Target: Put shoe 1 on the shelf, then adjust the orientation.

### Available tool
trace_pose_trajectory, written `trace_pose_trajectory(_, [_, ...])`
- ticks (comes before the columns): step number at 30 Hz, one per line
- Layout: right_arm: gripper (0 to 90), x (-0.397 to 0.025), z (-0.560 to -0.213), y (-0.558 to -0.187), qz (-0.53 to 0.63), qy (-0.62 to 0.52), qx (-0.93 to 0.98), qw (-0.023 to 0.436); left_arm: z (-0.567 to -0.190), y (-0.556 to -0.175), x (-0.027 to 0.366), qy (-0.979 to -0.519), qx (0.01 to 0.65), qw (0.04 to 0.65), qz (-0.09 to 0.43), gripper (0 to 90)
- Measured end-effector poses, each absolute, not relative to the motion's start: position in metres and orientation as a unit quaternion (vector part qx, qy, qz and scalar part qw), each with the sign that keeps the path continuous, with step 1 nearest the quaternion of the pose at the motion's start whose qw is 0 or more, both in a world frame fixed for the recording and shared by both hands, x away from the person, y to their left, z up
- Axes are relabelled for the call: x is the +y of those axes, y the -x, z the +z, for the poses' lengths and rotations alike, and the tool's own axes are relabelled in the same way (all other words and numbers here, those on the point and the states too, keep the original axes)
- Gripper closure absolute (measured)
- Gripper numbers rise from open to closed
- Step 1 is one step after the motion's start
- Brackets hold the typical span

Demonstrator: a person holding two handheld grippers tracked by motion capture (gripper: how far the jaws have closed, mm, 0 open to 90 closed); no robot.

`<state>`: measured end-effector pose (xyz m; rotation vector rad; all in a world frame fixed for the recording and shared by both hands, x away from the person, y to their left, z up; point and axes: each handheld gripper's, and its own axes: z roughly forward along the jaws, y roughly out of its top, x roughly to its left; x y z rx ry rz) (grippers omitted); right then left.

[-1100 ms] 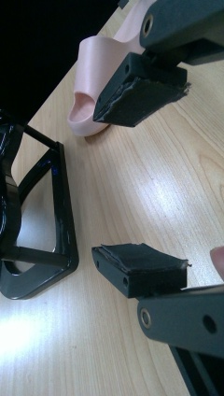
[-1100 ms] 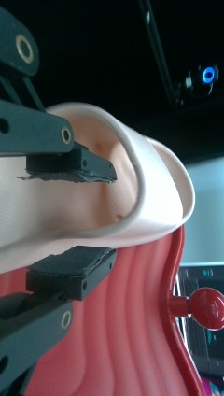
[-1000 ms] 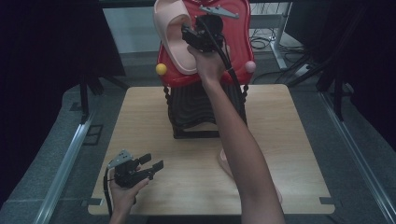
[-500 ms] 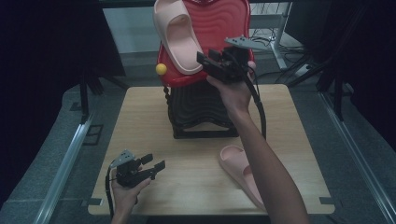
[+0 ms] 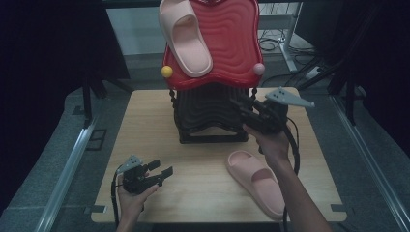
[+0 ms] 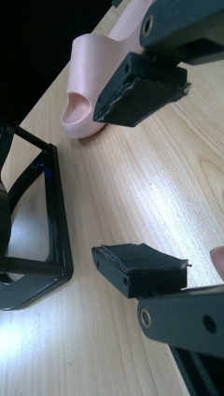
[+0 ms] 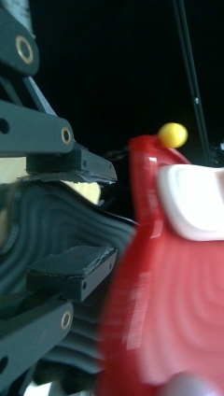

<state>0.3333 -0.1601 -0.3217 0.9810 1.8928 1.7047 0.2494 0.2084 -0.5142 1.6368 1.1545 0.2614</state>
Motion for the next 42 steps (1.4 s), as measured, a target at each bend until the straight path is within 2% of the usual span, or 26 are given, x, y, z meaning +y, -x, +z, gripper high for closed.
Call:
trace_pose_trajectory(7, [56.2,-0.195,-0.367,-0.317,0.607,-0.359,0.684,0.188,-0.516,-0.25,0.207,-0.688,0.485,0.528,0.111,30.3])
trace_pose_trajectory(18, [55.8,-0.238,-0.44,-0.3,0.557,-0.372,0.719,0.185,-0.514,-0.249,0.208,-0.684,0.491,0.527,0.118,30.4])
trace_pose_trajectory(26, [57.4,-0.262,-0.458,-0.291,0.528,-0.38,0.734,0.194,-0.513,-0.247,0.206,-0.688,0.484,0.528,0.117,30.2])
trace_pose_trajectory(30, [63.2,-0.282,-0.47,-0.288,0.509,-0.405,0.731,0.206,-0.512,-0.246,0.205,-0.688,0.482,0.529,0.118,30.2])
trace_pose_trajectory(36, [80.3,-0.306,-0.494,-0.285,0.435,-0.445,0.748,0.232,-0.511,-0.246,0.207,-0.688,0.481,0.53,0.116,30.2])
trace_pose_trajectory(40, [88.9,-0.314,-0.516,-0.28,0.391,-0.456,0.768,0.223,-0.512,-0.246,0.206,-0.69,0.481,0.529,0.115,30.2])
trace_pose_trajectory(42, [89.6,-0.314,-0.526,-0.274,0.375,-0.453,0.779,0.217,-0.513,-0.246,0.206,-0.692,0.479,0.527,0.115,30.2])
